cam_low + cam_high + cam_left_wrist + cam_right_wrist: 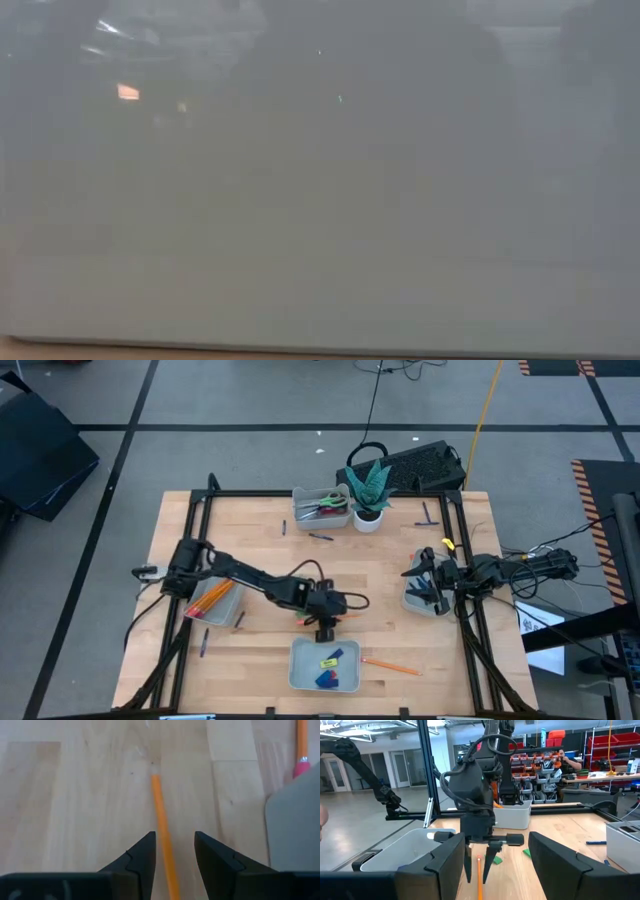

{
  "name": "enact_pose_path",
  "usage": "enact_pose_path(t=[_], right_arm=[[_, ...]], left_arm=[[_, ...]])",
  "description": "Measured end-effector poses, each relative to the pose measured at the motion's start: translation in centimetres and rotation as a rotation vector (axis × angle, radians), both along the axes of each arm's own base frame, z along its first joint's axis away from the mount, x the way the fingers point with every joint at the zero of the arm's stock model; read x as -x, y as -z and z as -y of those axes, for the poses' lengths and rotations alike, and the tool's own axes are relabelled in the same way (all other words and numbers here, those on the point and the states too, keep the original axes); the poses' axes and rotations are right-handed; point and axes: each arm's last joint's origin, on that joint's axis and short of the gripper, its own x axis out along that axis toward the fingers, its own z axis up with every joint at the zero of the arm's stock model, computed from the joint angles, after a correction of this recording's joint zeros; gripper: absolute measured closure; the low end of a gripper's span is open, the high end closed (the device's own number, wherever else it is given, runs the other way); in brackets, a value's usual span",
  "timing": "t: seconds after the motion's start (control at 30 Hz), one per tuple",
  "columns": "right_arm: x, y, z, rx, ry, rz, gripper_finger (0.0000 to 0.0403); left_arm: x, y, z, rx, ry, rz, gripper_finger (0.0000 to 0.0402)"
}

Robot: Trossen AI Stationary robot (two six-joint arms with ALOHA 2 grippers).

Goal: Sort crayons/erasers/pens/pencils in bins
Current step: Put the orange pencil into the middle left gray bin

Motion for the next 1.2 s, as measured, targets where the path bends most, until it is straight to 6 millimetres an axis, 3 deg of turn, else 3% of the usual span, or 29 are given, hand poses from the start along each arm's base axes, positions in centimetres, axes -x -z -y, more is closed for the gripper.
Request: enact_pose_path(t=[0.37,0.77,1.03,1.2], right_arm=[[0.0,0.0,0.0,0.0,0.0,0.0,0.019],[0.0,0.0,0.0,0.0,0.0,0.001,0.019],[0.0,0.0,0.0,0.0,0.001,0.001,0.019],[0.0,0.0,0.0,0.0,0.0,0.0,0.019]], left_arm=[[0.7,1.5,-0.6,0.017,-0.058,-0.116,0.0272],[1.4,1.8,-2.5,-0.051,-0.173,-0.192,0.039],[1.2,1.9,-3.9,-0.044,-0.236,-0.187,0.0389],[1.4,0.7,-4.3,-0.055,-0.255,-0.153,0.039]])
